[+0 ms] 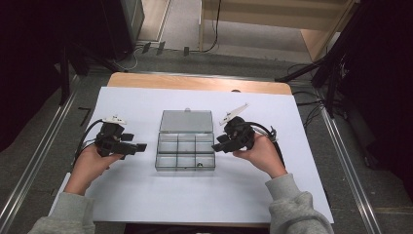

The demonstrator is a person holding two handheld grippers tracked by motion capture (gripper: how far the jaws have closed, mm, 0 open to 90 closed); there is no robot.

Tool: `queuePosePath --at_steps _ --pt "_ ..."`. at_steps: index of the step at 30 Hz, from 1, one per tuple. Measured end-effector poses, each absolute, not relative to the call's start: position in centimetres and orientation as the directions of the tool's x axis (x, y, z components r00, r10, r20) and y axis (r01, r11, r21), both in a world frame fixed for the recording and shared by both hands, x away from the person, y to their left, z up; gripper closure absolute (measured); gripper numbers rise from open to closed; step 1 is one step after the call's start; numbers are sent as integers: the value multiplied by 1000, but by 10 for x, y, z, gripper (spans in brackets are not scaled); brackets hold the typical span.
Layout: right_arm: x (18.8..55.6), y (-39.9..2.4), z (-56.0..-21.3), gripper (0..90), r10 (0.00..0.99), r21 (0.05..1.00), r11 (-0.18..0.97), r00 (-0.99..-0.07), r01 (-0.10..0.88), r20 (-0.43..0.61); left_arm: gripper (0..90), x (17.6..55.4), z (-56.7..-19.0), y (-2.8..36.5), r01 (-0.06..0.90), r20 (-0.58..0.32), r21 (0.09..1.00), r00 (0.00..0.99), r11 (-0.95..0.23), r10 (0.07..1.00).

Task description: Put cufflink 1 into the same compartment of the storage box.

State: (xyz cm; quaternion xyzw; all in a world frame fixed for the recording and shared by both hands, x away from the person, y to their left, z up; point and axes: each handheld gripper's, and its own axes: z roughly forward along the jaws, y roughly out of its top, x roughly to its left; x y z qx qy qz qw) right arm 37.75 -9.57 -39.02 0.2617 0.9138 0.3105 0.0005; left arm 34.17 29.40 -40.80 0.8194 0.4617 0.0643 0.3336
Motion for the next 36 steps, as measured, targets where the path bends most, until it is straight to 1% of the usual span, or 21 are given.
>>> queuePosePath --at_steps 3,6,8,22,36 --pt "379 -102 -389 565 496 568 660 -853 492 163 270 342 -408 294 713 -203 607 565 -350 800" --pt "382 -108 -388 522 520 574 644 -840 505 155 269 342 -408 294 714 -203 606 566 -351 799" --pt "384 -113 -388 516 537 580 632 -830 514 151 269 342 -408 294 712 -203 607 568 -352 798" --pt "394 -138 -394 618 631 551 597 -765 583 126 269 342 -407 294 711 -199 607 569 -355 798" --pt "400 -158 -408 650 710 508 556 -693 658 120 270 345 -408 292 712 -203 608 567 -351 798"
